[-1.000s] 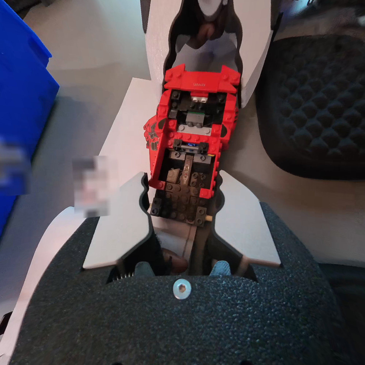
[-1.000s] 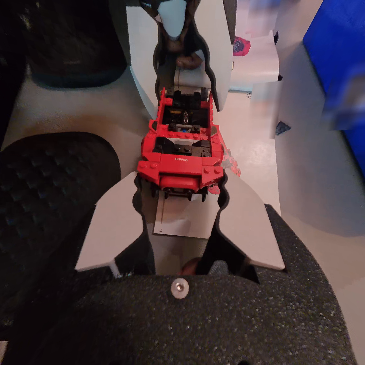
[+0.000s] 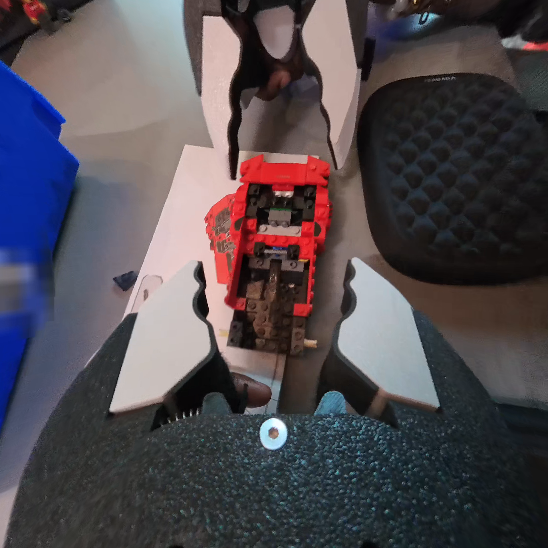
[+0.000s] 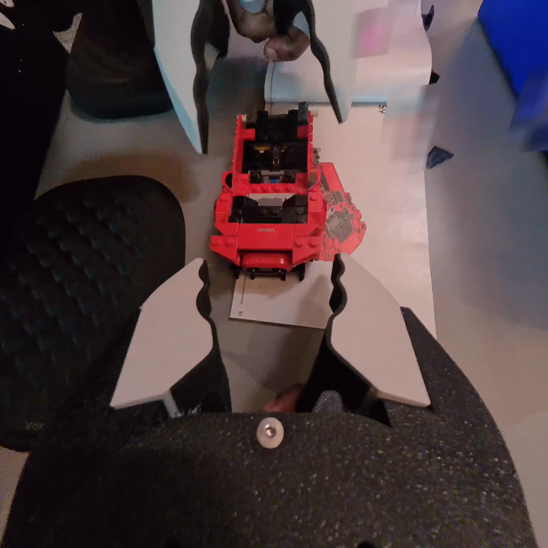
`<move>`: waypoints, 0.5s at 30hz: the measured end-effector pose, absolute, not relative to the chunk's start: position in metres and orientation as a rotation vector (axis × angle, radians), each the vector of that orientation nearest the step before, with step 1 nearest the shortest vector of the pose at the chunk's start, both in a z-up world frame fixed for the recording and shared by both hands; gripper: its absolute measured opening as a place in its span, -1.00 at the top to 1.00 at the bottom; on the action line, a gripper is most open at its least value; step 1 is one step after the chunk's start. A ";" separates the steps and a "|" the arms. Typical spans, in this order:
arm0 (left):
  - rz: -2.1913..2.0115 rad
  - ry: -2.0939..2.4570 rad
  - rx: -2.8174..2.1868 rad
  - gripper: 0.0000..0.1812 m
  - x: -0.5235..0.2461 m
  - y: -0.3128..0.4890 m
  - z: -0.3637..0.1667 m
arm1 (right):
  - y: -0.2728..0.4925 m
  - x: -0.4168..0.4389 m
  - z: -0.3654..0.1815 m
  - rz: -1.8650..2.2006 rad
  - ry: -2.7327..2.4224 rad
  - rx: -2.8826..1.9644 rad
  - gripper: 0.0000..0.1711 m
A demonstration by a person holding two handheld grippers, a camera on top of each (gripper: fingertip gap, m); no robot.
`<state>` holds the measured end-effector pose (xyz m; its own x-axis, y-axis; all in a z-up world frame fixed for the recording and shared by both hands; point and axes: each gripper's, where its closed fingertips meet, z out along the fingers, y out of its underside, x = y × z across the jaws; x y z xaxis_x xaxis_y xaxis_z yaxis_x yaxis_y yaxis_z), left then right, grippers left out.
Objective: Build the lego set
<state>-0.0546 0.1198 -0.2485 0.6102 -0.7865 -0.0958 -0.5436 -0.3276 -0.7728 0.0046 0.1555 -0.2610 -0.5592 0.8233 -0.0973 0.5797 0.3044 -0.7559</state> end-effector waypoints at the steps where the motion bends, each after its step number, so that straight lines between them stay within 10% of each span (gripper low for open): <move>1: -0.382 1.074 -2.029 0.02 -0.049 0.120 -0.251 | 0.154 0.005 -0.263 1.095 -2.288 -1.264 0.09; 15: -0.362 1.152 -2.075 0.30 -0.043 0.124 -0.274 | 0.150 -0.001 -0.273 1.042 -2.293 -1.245 0.29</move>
<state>-0.0430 0.1236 -0.2739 0.5601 -0.8227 -0.0976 -0.6193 -0.3375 -0.7090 -0.0010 0.1499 -0.2731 -0.5635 0.8244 -0.0536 0.5825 0.3505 -0.7334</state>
